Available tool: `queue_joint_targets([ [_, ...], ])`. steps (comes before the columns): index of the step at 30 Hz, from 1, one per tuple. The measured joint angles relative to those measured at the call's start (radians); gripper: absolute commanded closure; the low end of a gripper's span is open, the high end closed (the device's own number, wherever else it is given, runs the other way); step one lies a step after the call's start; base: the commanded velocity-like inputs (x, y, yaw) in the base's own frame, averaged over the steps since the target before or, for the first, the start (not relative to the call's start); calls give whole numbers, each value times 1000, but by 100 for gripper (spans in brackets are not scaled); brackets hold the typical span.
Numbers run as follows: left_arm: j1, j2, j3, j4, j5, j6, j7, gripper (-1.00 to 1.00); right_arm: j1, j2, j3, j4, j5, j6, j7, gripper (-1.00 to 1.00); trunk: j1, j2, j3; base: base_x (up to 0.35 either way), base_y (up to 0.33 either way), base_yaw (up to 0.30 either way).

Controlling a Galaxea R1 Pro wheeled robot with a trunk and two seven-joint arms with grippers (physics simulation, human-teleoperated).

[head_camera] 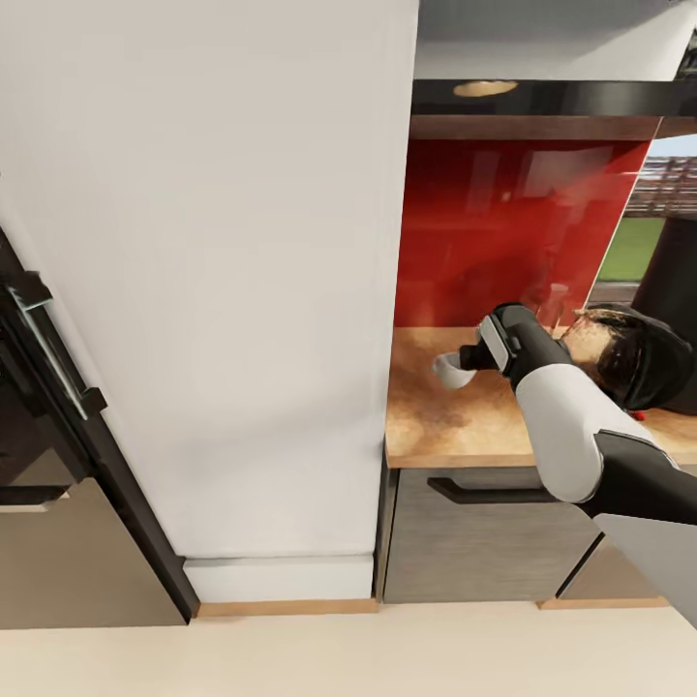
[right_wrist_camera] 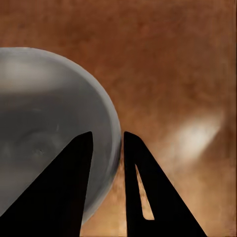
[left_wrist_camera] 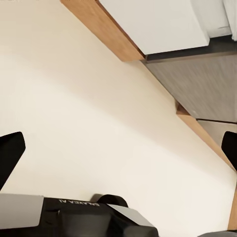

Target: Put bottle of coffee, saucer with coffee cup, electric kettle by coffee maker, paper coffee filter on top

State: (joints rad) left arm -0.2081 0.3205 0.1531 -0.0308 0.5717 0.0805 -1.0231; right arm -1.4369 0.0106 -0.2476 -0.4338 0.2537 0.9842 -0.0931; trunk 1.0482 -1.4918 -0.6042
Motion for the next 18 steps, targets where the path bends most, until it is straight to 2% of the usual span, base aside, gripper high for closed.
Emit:
queue_joint_targets([
  [4, 0, 0, -1, 0, 0, 0, 0, -100, -4, 0, 2, -23, -5, 1, -26, 100, -15, 28, 13, 0, 0, 0],
  [9, 0, 0, -1, 0, 0, -1, 1, -100, -9, 7, 7, -33, -13, 1, -54, 100, -15, 28, 13, 0, 0, 0],
  [14, 0, 0, 0, 0, 0, -1, 1, -100, -9, 39, 8, -75, -16, 3, -67, 100, -15, 28, 13, 0, 0, 0],
  [18, 0, 0, 0, 0, 0, -1, 1, -100, -9, 46, 9, -79, -14, 4, -68, 100, -15, 28, 13, 0, 0, 0],
])
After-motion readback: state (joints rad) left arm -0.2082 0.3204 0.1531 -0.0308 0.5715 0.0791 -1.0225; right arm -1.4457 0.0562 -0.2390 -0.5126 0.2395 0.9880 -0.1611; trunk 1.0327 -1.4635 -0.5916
